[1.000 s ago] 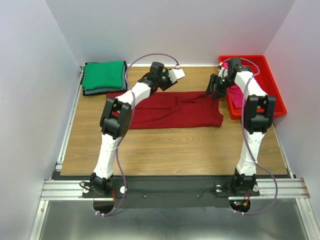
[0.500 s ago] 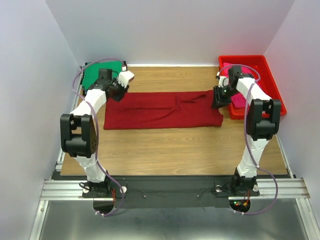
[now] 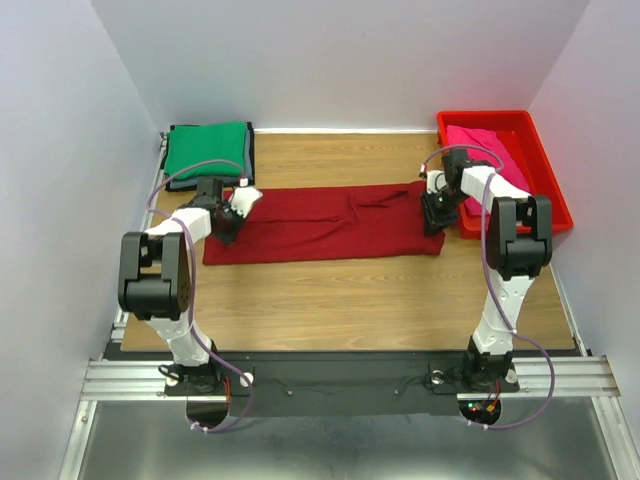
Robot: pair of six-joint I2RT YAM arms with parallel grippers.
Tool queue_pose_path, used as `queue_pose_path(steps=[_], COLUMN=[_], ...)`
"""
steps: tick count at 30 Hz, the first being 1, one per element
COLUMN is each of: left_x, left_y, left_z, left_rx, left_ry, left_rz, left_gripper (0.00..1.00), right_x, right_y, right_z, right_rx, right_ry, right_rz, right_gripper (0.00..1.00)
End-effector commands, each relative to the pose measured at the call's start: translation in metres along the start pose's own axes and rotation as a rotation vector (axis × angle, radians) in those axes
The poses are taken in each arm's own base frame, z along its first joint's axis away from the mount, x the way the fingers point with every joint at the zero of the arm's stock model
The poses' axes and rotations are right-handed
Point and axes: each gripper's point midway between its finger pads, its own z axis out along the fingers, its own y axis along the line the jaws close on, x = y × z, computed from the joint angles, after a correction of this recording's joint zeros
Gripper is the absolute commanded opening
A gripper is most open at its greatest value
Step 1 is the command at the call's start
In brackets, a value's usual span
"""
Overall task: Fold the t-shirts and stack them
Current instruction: Fold the tshirt
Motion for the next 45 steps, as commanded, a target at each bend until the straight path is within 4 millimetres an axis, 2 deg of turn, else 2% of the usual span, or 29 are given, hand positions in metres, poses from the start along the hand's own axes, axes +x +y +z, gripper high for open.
queue_pose_path(steps=[1,2,3,4,5,6,7,10,11,13,14,15,17,18,19,20,21,22,23,24,26,27,28,29,30,33,35,40,45], left_x=[0.091,0.110,0.109,0.113,0.122,0.124,0.121,0.116,0.096,0.061,0.042,-0.001,-0.046,-0.087,-0.107,-0.142,-0.160,-0.171,-0.184,-0.208,-0.227,-0.250,-0.256,-0.258,-0.272,-0.278,-0.285,-0.283,-0.269], left_y=[-0.034,-0.038,-0.039,-0.041,-0.049,-0.051,-0.051,-0.059,-0.050,-0.055,-0.054,-0.051,-0.061,-0.058,-0.071,-0.066,-0.074,-0.084,-0.090,-0.104,-0.118,-0.129,-0.137,-0.146,-0.149,-0.185,-0.193,-0.207,-0.217], left_z=[-0.015,-0.021,-0.029,-0.033,-0.039,-0.043,-0.051,-0.065,-0.074,-0.089,-0.096,-0.110,-0.117,-0.129,-0.121,-0.129,-0.127,-0.113,-0.108,-0.097,-0.084,-0.086,-0.079,-0.061,-0.061,-0.029,-0.024,0.001,0.019], left_rx=[0.058,0.068,0.061,0.067,0.085,0.086,0.081,0.112,0.085,0.147,0.163,0.190,0.244,0.245,0.293,0.277,0.303,0.358,0.376,0.422,0.462,0.475,0.485,0.502,0.499,0.549,0.553,0.567,0.586], left_ry=[0.253,0.286,0.274,0.275,0.295,0.298,0.279,0.255,0.196,0.074,0.014,-0.115,-0.217,-0.313,-0.334,-0.419,-0.450,-0.442,-0.458,-0.484,-0.501,-0.545,-0.547,-0.524,-0.549,-0.512,-0.516,-0.477,-0.423], left_rz=[-0.007,-0.019,-0.014,-0.010,-0.013,-0.007,0.013,0.034,0.057,0.077,0.093,0.107,0.138,0.126,0.137,0.155,0.144,0.083,0.062,0.048,0.038,0.070,0.079,0.078,0.099,0.156,0.175,0.169,0.169], left_gripper=[0.29,0.28,0.28,0.28,0.28,0.28,0.28,0.31,0.33,0.39,0.41,0.43,0.48,0.48,0.49,0.50,0.50,0.50,0.50,0.50,0.51,0.51,0.52,0.53,0.53,0.54,0.54,0.54,0.53], right_x=[0.033,0.046,0.050,0.059,0.064,0.071,0.091,0.099,0.089,0.071,0.047,0.035,0.006,-0.017,-0.032,-0.053,-0.063,-0.068,-0.074,-0.085,-0.090,-0.095,-0.093,-0.094,-0.095,-0.094,-0.093,-0.092,-0.092], right_y=[-0.009,-0.007,-0.004,-0.001,0.007,0.013,0.022,0.047,0.055,0.061,0.064,0.069,0.074,0.075,0.078,0.079,0.080,0.078,0.080,0.080,0.080,0.081,0.081,0.081,0.081,0.081,0.079,0.077,0.075], right_z=[-0.001,-0.001,-0.010,-0.007,-0.016,-0.020,-0.023,-0.045,-0.057,-0.072,-0.086,-0.089,-0.097,-0.101,-0.101,-0.110,-0.110,-0.094,-0.091,-0.091,-0.076,-0.074,-0.067,-0.059,-0.056,-0.043,-0.036,-0.028,-0.025], right_rx=[0.071,0.066,0.064,0.046,0.021,-0.003,-0.045,-0.131,-0.154,-0.171,-0.166,-0.192,-0.220,-0.226,-0.252,-0.255,-0.262,-0.283,-0.303,-0.306,-0.318,-0.313,-0.314,-0.320,-0.325,-0.332,-0.333,-0.330,-0.326], right_ry=[0.077,0.106,0.102,0.129,0.122,0.131,0.181,0.152,0.097,0.023,-0.053,-0.082,-0.145,-0.179,-0.202,-0.250,-0.260,-0.227,-0.228,-0.243,-0.220,-0.224,-0.207,-0.194,-0.193,-0.178,-0.168,-0.154,-0.153], right_rz=[-0.066,-0.076,-0.084,-0.087,-0.098,-0.115,-0.114,-0.162,-0.177,-0.192,-0.213,-0.191,-0.174,-0.139,-0.122,-0.117,-0.098,-0.042,-0.033,-0.026,-0.015,-0.016,-0.010,-0.004,-0.002,0.002,0.009,0.020,0.026], right_gripper=[0.32,0.32,0.32,0.32,0.31,0.31,0.31,0.32,0.36,0.38,0.39,0.40,0.40,0.39,0.38,0.37,0.36,0.34,0.33,0.32,0.30,0.30,0.30,0.30,0.31,0.31,0.31,0.31,0.31])
